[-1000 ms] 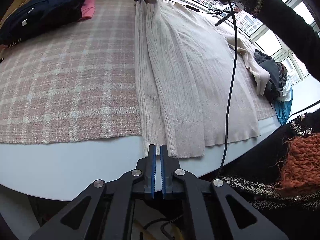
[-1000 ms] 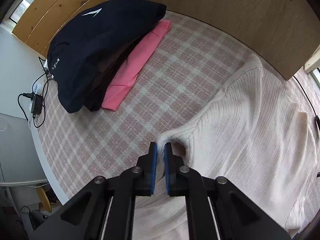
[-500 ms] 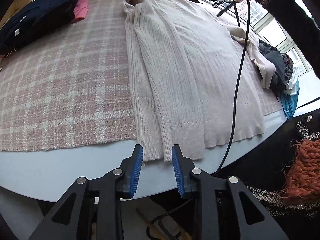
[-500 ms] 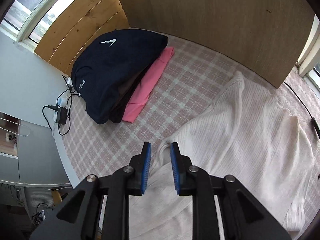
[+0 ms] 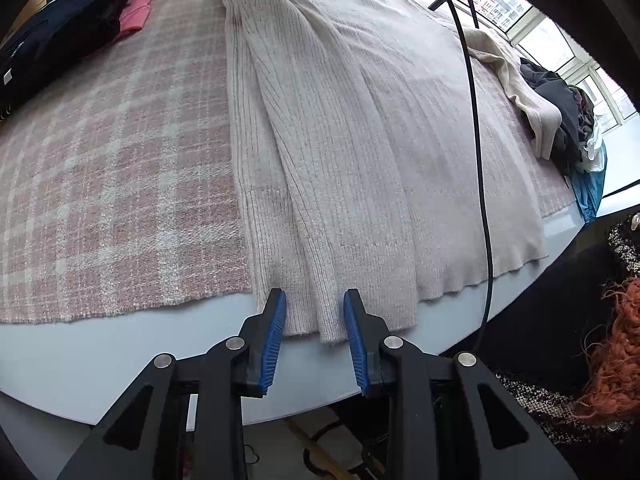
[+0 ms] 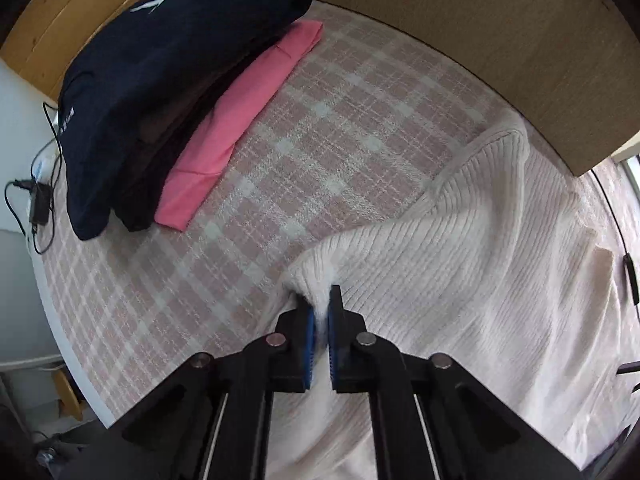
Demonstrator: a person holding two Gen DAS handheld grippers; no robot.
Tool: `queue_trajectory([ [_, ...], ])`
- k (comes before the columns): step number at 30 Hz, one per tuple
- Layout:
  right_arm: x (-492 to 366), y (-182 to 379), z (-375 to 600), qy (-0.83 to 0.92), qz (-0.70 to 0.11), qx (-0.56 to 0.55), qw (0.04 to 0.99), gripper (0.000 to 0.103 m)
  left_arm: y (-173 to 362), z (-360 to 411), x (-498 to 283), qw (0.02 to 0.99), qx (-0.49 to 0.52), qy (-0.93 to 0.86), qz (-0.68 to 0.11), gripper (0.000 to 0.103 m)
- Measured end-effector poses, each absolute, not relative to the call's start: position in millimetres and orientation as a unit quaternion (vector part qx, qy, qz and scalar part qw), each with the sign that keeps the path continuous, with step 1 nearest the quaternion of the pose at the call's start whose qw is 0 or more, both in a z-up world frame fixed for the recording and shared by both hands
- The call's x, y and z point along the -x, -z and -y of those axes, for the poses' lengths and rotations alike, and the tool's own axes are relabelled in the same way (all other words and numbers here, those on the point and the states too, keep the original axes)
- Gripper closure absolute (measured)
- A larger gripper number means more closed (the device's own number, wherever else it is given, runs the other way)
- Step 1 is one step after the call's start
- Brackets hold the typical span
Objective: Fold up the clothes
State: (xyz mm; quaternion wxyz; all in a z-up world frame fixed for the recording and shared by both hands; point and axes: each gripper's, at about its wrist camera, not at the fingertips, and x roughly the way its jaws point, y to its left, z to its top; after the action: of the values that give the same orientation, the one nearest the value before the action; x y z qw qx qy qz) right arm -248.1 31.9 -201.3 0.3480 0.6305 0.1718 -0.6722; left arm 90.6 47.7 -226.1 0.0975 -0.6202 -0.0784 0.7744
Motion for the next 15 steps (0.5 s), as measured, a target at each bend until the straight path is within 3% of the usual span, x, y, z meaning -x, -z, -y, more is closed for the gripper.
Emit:
queue_trajectory([
  [6, 249.1, 215.6, -26.0, 0.668, -0.188, -0.630, 0.347, 0.095, 208.1, -30.1, -98.4, 0.086, 0.606, -0.783, 0.114, 0.079],
  [11, 244.9, 187.1, -51.6, 0.680, -0.179, -0.613, 0.360, 0.090, 218.0, -42.2, -87.0, 0.099, 0.615, -0.777, 0.095, 0.077],
  [15, 228.0, 176.6, -77.7, 0.682, -0.187, -0.597, 0.378, 0.083, 230.3, -52.4, -78.9, 0.103, 0.624, -0.769, 0.090, 0.098],
])
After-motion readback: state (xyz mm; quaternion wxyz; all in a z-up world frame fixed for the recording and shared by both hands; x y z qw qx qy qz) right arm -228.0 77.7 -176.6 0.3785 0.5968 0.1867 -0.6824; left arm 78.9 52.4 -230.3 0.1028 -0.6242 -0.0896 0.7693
